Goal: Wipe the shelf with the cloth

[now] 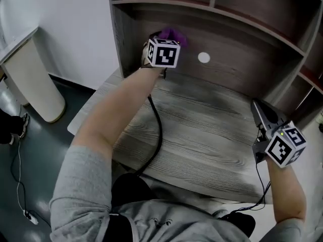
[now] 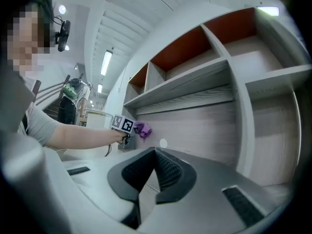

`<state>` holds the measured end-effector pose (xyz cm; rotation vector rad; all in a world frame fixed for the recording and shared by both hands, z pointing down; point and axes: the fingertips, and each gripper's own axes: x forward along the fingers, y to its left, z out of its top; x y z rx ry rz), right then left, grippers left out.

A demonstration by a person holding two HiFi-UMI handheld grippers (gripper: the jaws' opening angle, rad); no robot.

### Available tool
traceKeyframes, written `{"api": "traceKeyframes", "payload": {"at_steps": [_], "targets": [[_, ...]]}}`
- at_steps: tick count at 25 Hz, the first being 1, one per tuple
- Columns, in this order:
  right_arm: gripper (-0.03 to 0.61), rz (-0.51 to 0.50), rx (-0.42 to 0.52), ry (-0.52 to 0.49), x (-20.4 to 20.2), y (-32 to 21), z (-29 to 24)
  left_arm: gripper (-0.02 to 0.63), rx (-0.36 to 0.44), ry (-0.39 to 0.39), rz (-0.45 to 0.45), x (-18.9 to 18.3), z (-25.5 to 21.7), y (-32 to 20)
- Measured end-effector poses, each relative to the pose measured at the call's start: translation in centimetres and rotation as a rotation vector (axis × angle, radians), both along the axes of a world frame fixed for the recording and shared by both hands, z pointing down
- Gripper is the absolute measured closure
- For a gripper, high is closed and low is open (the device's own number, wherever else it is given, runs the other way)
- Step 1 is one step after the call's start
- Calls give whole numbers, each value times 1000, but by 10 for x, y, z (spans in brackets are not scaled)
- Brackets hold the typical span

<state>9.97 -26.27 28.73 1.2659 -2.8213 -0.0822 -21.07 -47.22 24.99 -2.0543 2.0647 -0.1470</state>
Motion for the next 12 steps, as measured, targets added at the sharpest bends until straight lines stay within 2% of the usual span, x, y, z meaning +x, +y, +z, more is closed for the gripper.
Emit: {"api": "traceKeyframes", "payload": {"at_steps": [2,4,8,12], "targets": [[565,-16,-4,-4,-12,1,2,540,-25,7,-157,-73,10,2],[565,-19,-14,-2,-19,0,5,540,-46,-1,-258,-110,16,3],[565,-5,-35,-6,-21,-1,12,541,-109,15,-368,-128,33,-12],[565,14,-42,-12,-9,-3,16,548,-102,11,-433,-139,36,-19]]}}
